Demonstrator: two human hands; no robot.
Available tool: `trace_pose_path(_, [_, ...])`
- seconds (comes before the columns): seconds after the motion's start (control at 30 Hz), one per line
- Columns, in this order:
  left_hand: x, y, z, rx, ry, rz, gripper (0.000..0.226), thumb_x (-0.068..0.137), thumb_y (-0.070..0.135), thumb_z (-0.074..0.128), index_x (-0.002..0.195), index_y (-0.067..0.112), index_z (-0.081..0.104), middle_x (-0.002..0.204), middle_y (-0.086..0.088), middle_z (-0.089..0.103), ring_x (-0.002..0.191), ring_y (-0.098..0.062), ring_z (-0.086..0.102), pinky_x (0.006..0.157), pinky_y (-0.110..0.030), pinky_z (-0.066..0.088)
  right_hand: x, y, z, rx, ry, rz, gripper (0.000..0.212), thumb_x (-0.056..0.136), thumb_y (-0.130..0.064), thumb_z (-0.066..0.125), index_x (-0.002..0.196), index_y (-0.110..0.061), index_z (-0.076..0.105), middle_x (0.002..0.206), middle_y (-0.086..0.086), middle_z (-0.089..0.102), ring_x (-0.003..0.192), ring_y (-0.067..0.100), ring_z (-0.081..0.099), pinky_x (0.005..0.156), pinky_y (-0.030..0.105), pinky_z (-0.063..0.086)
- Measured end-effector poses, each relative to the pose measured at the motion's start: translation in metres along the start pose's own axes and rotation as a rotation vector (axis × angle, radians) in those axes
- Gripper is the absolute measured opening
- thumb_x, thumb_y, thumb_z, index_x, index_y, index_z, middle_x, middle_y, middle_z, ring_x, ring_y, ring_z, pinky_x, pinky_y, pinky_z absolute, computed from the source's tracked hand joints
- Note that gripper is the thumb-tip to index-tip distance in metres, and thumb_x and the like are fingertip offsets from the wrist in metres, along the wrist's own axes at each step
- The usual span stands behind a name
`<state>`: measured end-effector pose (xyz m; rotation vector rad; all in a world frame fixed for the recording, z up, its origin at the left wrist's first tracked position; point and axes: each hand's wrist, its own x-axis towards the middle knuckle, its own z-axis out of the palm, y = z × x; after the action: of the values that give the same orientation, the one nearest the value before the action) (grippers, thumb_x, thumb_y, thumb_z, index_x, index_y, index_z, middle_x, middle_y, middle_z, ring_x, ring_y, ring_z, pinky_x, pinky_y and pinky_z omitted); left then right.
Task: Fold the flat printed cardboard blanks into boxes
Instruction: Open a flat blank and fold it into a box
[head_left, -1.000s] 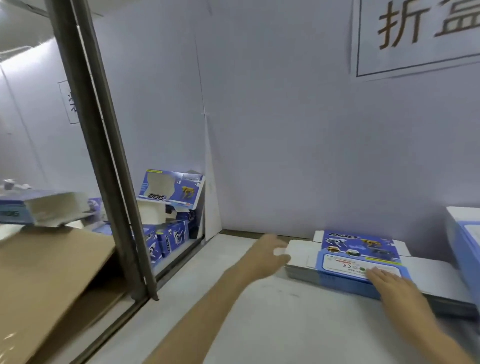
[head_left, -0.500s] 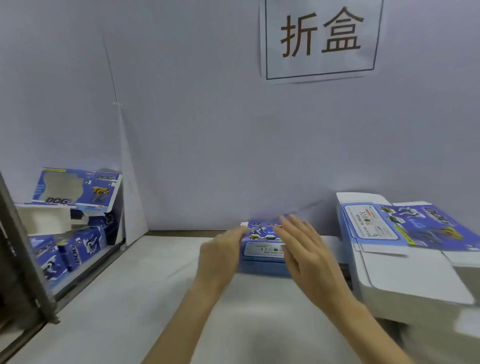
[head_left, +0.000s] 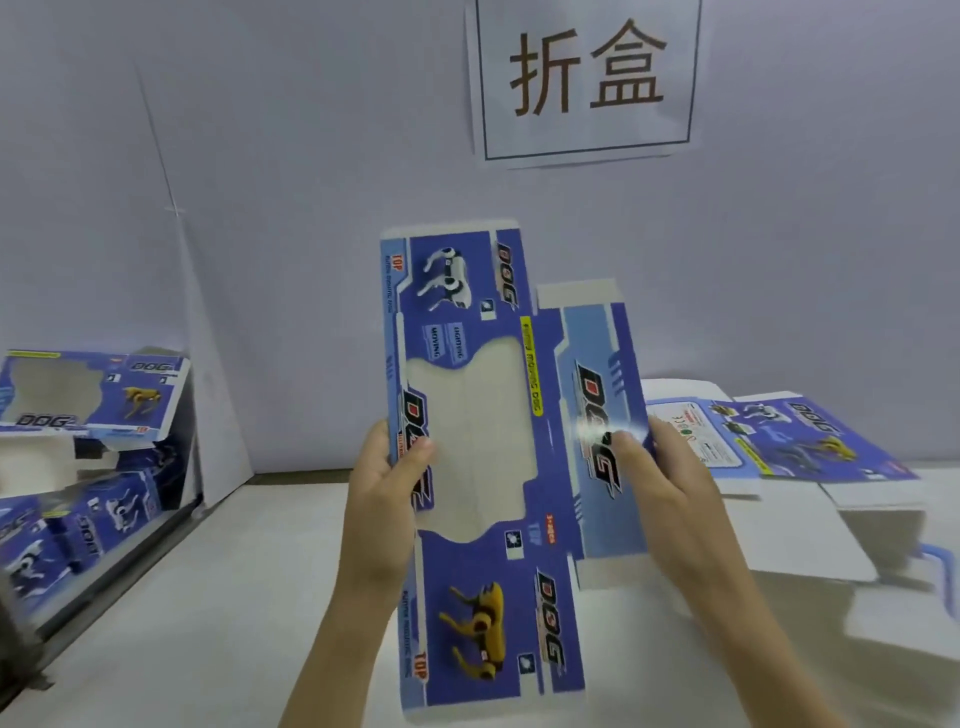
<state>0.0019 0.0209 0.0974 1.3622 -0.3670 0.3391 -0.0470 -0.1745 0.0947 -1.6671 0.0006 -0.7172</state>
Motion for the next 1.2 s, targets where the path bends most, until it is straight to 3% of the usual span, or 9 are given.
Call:
trace_pose_path(0.2, [-0.005, -0.008, 0.009, 0.019, -0.072, -0.017, 0.042, 0.083, 0.039, 0.053, 0.121, 0.024, 0.056, 0.111, -0.001, 0.068, 0.104, -0.019, 0.066, 0.076, -0.032, 0.058, 0.004, 0.001, -0.004, 0.132, 0.055, 0.108, 0.033, 0.093, -0.037, 0.059, 0.101, -0.006, 0.054, 0.098, 0.019, 0.068, 0.090, 0.037, 0.068, 0.072, 0.051, 0.058])
trace_pose_path(0.3, [-0.004, -0.009, 0.008, -0.010, -0.088, -0.037, 0.050, 0.078, 0.046, 0.052, 0.123, 0.024, 0.054, 0.111, 0.000, 0.067, 0.101, -0.017, 0.067, 0.062, -0.022, 0.056, 0.002, -0.002, -0.007, 0.198, -0.003, 0.109, 0.031, 0.086, -0.041, 0.061, 0.098, -0.013, 0.058, 0.088, 0.005, 0.073, 0.078, 0.022, 0.073, 0.055, 0.031, 0.059])
trace_pose_path(0.43, [-0.002, -0.010, 0.006, -0.031, -0.118, -0.055, 0.052, 0.078, 0.047, 0.051, 0.126, 0.026, 0.052, 0.108, 0.001, 0.067, 0.097, -0.012, 0.067, 0.059, -0.023, 0.055, 0.000, -0.006, -0.006, 0.235, -0.046, 0.077, 0.042, 0.071, -0.050, 0.062, 0.101, -0.020, 0.060, 0.085, -0.002, 0.074, 0.074, 0.016, 0.074, 0.047, 0.020, 0.052])
trace_pose_path(0.6, [-0.002, -0.010, 0.007, 0.005, -0.106, -0.042, 0.046, 0.078, 0.049, 0.050, 0.121, 0.033, 0.051, 0.105, 0.006, 0.066, 0.093, -0.006, 0.067, 0.058, -0.019, 0.054, -0.001, -0.009, -0.006, 0.203, -0.010, 0.053, 0.047, 0.074, -0.057, 0.070, 0.104, -0.023, 0.059, 0.096, -0.001, 0.073, 0.082, 0.015, 0.073, 0.051, 0.021, 0.054])
trace_pose_path(0.73, [-0.003, -0.008, 0.009, 0.015, -0.102, -0.028, 0.054, 0.073, 0.053, 0.052, 0.123, 0.033, 0.049, 0.112, 0.007, 0.065, 0.103, -0.014, 0.065, 0.063, -0.024, 0.058, -0.002, -0.011, -0.005, 0.175, 0.004, 0.001, 0.029, 0.071, -0.056, 0.070, 0.082, -0.035, 0.054, 0.083, -0.010, 0.071, 0.075, 0.011, 0.072, 0.047, 0.019, 0.051])
trace_pose_path(0.8, [-0.006, -0.008, 0.012, 0.007, -0.113, -0.026, 0.055, 0.072, 0.053, 0.053, 0.123, 0.033, 0.049, 0.110, 0.006, 0.065, 0.100, -0.015, 0.066, 0.060, -0.023, 0.056, -0.005, -0.013, -0.003, 0.203, -0.017, -0.007, 0.031, 0.074, -0.055, 0.073, 0.086, -0.033, 0.056, 0.085, -0.011, 0.072, 0.076, 0.012, 0.073, 0.050, 0.021, 0.054])
trace_pose_path(1.03, [-0.015, -0.001, 0.024, -0.004, -0.158, -0.041, 0.051, 0.072, 0.056, 0.061, 0.118, 0.041, 0.045, 0.103, 0.014, 0.067, 0.097, -0.009, 0.068, 0.059, -0.021, 0.055, -0.004, -0.012, -0.001, 0.276, -0.156, 0.059, 0.053, 0.068, -0.053, 0.071, 0.109, -0.023, 0.054, 0.099, -0.002, 0.074, 0.085, 0.015, 0.074, 0.060, 0.023, 0.058])
trace_pose_path(1.13, [-0.020, -0.004, 0.037, 0.013, -0.198, -0.065, 0.054, 0.082, 0.062, 0.056, 0.131, 0.046, 0.040, 0.112, 0.018, 0.066, 0.102, -0.009, 0.068, 0.072, -0.028, 0.058, -0.009, -0.016, 0.012, 0.310, -0.375, 0.158, 0.090, 0.042, -0.062, 0.079, 0.114, -0.015, 0.053, 0.087, -0.004, 0.076, 0.078, 0.011, 0.074, 0.065, 0.025, 0.058])
trace_pose_path(1.2, [-0.020, -0.007, 0.052, 0.043, -0.228, -0.103, 0.044, 0.093, 0.049, 0.053, 0.133, 0.047, 0.035, 0.131, 0.011, 0.059, 0.116, -0.013, 0.062, 0.088, -0.038, 0.056, -0.014, -0.017, 0.020, 0.270, -0.479, 0.163, 0.092, 0.033, -0.076, 0.075, 0.110, -0.029, 0.059, 0.102, 0.000, 0.073, 0.089, 0.016, 0.073, 0.078, 0.034, 0.059])
